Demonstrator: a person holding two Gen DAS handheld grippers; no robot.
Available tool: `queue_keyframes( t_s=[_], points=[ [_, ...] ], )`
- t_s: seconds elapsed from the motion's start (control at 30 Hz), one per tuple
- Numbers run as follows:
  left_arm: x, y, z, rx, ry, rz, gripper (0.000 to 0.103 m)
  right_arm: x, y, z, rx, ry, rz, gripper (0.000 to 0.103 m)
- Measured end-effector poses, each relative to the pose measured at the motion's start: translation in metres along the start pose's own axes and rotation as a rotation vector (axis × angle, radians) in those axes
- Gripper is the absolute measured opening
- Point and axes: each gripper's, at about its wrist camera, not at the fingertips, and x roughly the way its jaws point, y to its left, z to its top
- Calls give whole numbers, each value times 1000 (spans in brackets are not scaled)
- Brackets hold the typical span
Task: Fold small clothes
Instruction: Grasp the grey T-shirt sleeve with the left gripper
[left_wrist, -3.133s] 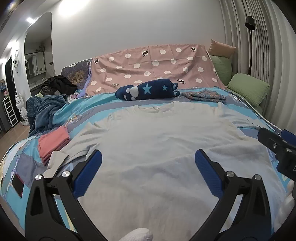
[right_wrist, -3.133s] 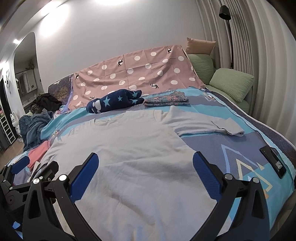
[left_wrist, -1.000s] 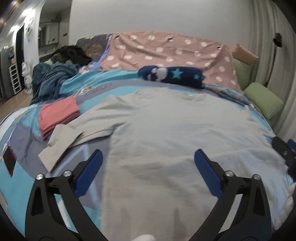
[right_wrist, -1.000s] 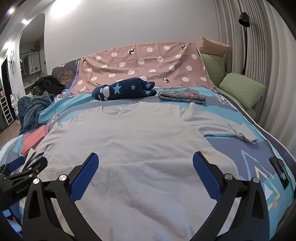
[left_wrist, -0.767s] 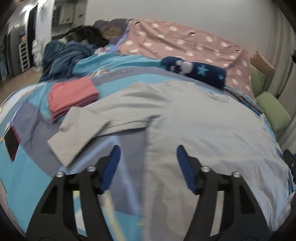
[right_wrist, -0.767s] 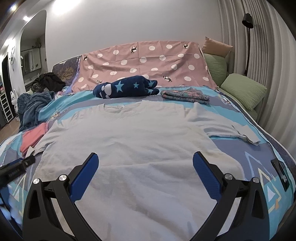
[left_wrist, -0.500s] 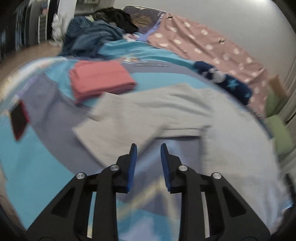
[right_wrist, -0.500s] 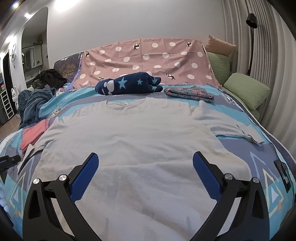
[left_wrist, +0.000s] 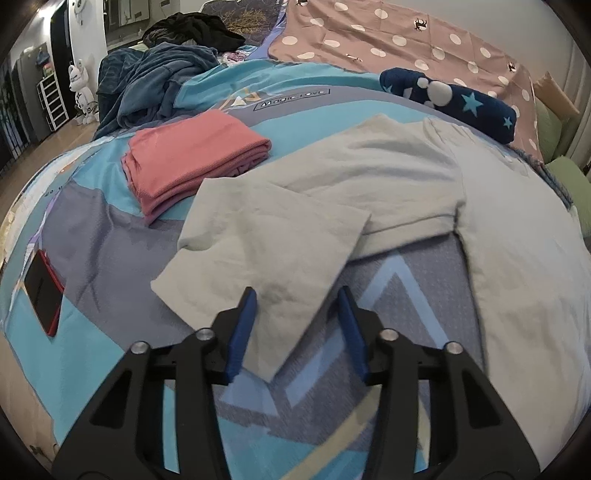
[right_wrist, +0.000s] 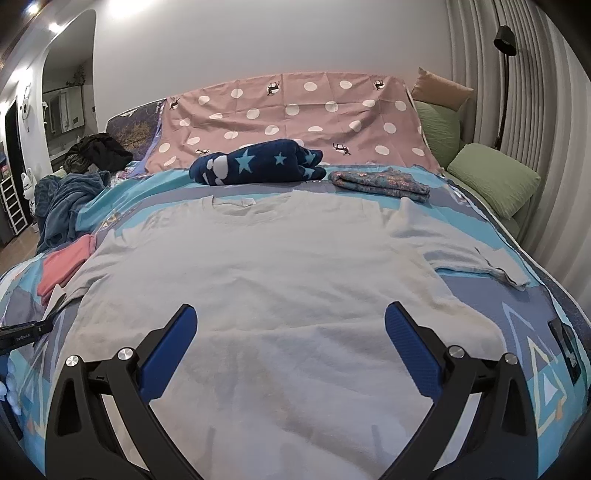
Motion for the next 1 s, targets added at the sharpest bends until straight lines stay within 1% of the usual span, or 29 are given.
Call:
queue_keyframes(
  t_s=[0.03, 0.07, 0.13, 0.23, 0.43, 0.5, 0.57, 0.6, 0.63, 0.67, 0.7, 0.73, 0.8, 0.87, 0.93, 1.0],
  points=[
    [3, 1, 1, 5, 1, -7, 27, 1, 0, 1, 1, 3, 2, 102],
    [4, 2, 2, 3, 6, -19, 13, 2, 0, 1, -2, 4, 6, 102],
    [6, 5, 3, -9, 16, -30, 3, 3, 5, 2, -16, 6, 17, 102],
    [1, 3, 4, -6, -1, -36, 3, 3, 16, 5, -50, 7, 50, 102],
    [-7, 4, 8, -28, -23, -72, 3, 14, 50, 23, -111, 81, 241, 101],
    [-10, 6, 7, -43, -29, -88, 3, 19, 72, 35, -145, 100, 344, 91],
    [-11, 7, 6, -55, -32, -108, 3, 32, 103, 47, -171, 162, 504, 72],
    [-12, 7, 5, -59, -32, -114, 3, 39, 115, 51, -177, 191, 555, 67],
    [-12, 6, 4, -60, -32, -118, 3, 47, 129, 55, -182, 230, 610, 64],
    [-12, 5, 4, -60, -32, -120, 3, 61, 152, 60, -191, 290, 667, 64],
    [-12, 5, 3, -62, -31, -122, 3, 71, 169, 62, -197, 332, 696, 64],
    [-12, 5, 3, -63, -30, -125, 3, 85, 195, 64, -204, 398, 734, 64],
    [-12, 3, 3, -69, -24, -126, 3, 104, 227, 62, -205, 485, 767, 64],
    [-12, 3, 4, -71, -22, -124, 3, 125, 264, 57, -188, 591, 788, 64],
    [-13, 3, 5, -81, -22, -131, 3, 141, 291, 51, -193, 672, 796, 64],
    [-16, 1, 8, -78, -28, -132, 3, 145, 305, 48, -201, 716, 795, 65]
  ],
)
